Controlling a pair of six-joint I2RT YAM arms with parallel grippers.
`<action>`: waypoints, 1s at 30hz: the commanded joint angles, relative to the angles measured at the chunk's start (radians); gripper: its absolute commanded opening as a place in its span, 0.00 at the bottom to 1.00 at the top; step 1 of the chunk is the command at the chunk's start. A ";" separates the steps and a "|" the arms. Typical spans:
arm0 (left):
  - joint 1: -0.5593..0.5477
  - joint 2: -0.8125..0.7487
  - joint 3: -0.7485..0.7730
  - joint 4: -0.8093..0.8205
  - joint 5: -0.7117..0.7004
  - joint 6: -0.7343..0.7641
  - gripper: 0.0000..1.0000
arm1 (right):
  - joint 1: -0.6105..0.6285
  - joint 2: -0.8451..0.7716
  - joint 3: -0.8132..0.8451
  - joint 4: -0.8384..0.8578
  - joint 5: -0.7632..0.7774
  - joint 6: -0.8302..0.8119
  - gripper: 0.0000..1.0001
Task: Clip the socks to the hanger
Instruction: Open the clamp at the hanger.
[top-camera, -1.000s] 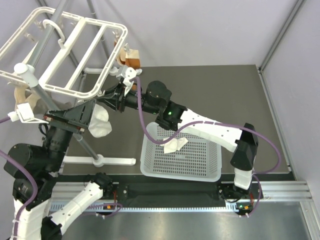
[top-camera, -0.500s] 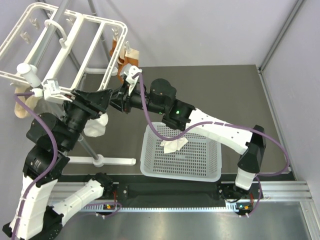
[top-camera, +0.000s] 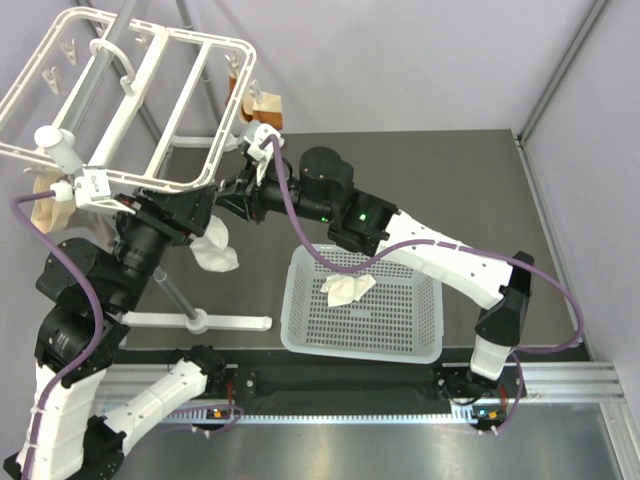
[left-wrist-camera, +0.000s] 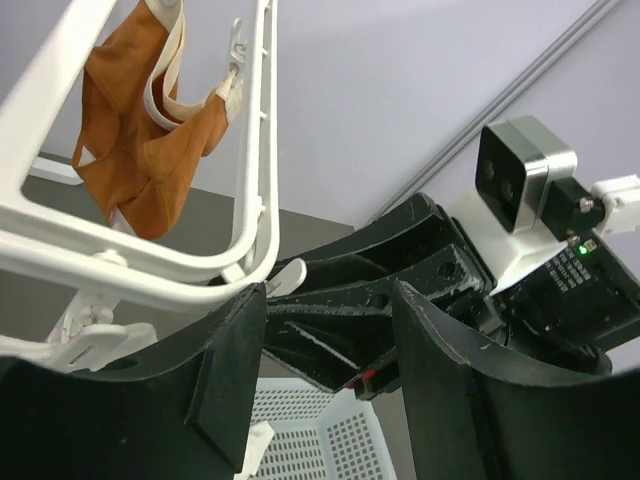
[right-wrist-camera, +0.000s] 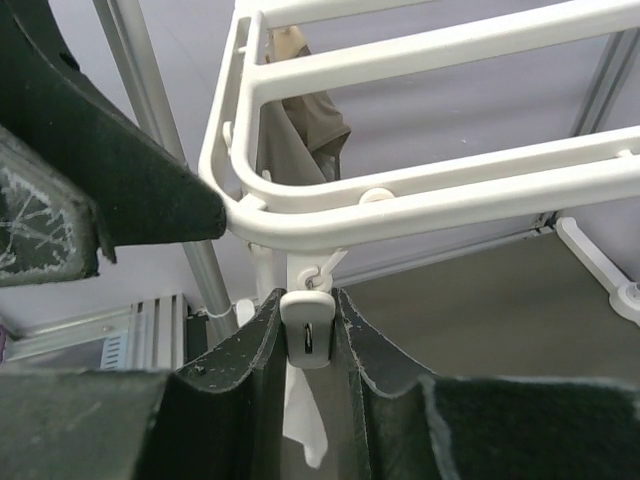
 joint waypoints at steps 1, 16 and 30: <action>0.004 -0.022 -0.019 -0.026 -0.009 0.037 0.59 | -0.002 -0.025 0.089 -0.055 -0.007 -0.011 0.00; 0.004 -0.085 -0.088 0.046 0.003 -0.044 0.62 | -0.002 -0.021 0.088 -0.036 -0.039 -0.009 0.23; 0.004 -0.146 -0.072 0.076 -0.040 -0.073 0.61 | -0.002 -0.001 -0.121 0.366 -0.007 0.032 0.32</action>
